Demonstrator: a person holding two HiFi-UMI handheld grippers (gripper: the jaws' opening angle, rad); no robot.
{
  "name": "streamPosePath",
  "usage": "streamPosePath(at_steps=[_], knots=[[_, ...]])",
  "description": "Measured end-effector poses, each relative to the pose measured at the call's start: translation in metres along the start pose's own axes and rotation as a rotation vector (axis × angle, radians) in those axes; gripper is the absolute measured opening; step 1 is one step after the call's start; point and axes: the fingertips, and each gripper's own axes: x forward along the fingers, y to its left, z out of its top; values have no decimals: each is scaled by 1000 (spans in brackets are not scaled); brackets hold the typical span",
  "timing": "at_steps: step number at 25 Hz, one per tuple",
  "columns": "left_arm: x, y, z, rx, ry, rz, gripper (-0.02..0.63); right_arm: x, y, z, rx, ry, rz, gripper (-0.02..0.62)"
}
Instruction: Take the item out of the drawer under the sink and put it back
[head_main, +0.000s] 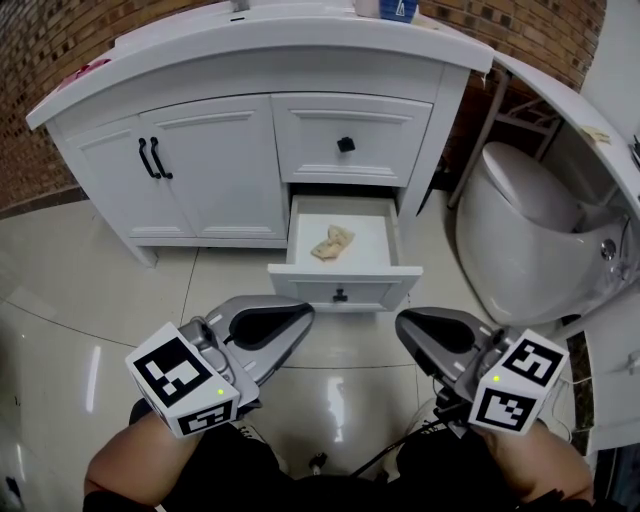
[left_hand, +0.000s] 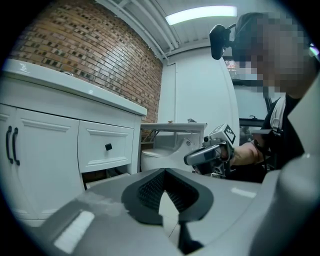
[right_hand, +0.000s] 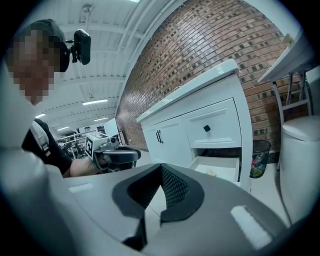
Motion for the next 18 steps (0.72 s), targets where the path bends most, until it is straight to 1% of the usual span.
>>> streamPosePath(at_steps=[6, 9, 15, 18], knots=[[-4, -5, 4, -8, -11, -21, 5, 2, 3, -5, -14, 28, 12, 3], [-6, -7, 0, -1, -1, -27, 5, 4, 6, -6, -25, 34, 21, 3], [-9, -3, -4, 1, 10, -11, 5, 8, 13, -4, -44, 31, 36, 3], [-8, -1, -5, 16, 15, 0, 5, 10, 14, -6, -48, 38, 40, 3]])
